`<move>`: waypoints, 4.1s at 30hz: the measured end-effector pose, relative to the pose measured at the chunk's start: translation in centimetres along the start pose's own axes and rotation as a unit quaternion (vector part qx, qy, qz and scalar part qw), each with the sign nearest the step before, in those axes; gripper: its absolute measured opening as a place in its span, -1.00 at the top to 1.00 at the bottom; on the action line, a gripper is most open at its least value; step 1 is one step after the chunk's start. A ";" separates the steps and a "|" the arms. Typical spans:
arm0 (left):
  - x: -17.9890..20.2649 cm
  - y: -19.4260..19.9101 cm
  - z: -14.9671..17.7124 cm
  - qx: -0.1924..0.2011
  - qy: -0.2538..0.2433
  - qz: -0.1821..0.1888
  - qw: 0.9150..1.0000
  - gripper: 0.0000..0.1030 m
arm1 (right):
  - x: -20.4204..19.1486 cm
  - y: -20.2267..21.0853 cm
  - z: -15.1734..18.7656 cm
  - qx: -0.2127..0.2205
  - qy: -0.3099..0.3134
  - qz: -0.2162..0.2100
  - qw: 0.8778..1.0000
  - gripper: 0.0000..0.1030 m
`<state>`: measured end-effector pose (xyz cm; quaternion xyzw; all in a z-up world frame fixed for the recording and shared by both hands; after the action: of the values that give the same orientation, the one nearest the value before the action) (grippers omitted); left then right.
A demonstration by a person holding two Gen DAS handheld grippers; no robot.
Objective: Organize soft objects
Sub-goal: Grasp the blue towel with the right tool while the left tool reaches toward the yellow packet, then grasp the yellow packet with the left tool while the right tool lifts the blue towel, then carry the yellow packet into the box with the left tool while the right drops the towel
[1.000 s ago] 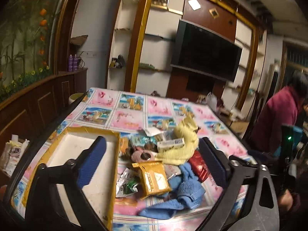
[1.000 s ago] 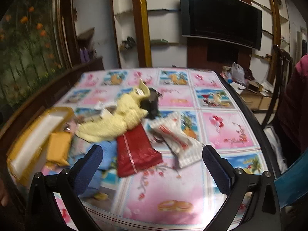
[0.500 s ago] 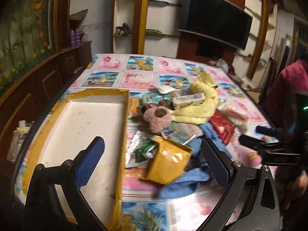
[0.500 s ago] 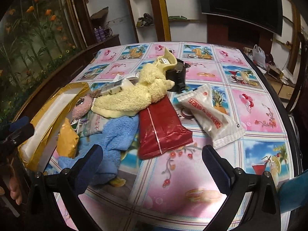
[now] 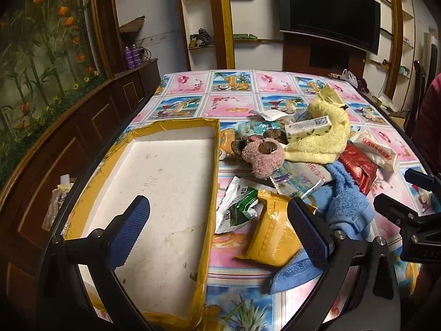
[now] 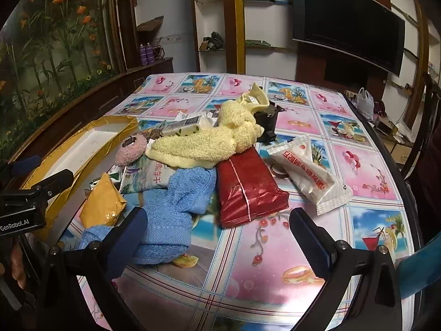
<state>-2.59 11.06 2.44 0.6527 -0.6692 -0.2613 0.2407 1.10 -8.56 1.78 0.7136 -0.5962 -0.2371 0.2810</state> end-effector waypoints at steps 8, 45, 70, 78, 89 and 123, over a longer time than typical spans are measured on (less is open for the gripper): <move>-0.4 -0.9 0.4 -0.022 0.002 0.002 1.000 -0.96 | -4.4 -1.4 -0.1 -0.042 0.022 -0.087 0.995 -0.71; 5.7 -2.4 0.9 -0.047 -0.090 0.128 0.987 -0.96 | 0.5 -1.1 3.8 -0.080 -0.010 -0.075 0.994 0.05; 3.0 1.0 0.0 -0.041 0.047 0.261 0.963 0.15 | -0.9 4.9 0.8 -0.003 -0.001 -0.106 0.994 0.22; -6.6 4.0 -6.1 0.001 0.130 0.264 0.956 0.15 | -5.7 9.4 -6.7 0.047 0.032 -0.173 0.983 0.22; -17.3 -7.9 -7.7 -0.053 0.194 0.182 0.962 0.15 | -20.0 -0.4 -13.0 -0.025 0.071 -0.225 0.971 0.22; -6.9 -2.6 -5.5 -0.078 0.203 0.294 0.931 -0.10 | -2.2 -6.1 -8.9 -0.054 -0.014 -0.012 0.998 -0.21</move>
<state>3.24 17.72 4.93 0.4453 -0.7455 -0.0926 0.4873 11.09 -4.58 4.05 0.7009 -0.5779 -0.2822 0.3085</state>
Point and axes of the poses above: each gripper's, at about its wrist camera, not at the fingertips, and y roughly against the way its jaws point, x to its right, z to its underside, the point moved 7 cm from there along -y, roughly the way its jaws point, and after that the axes turned 6 degrees about z, right-handed, at the moved point
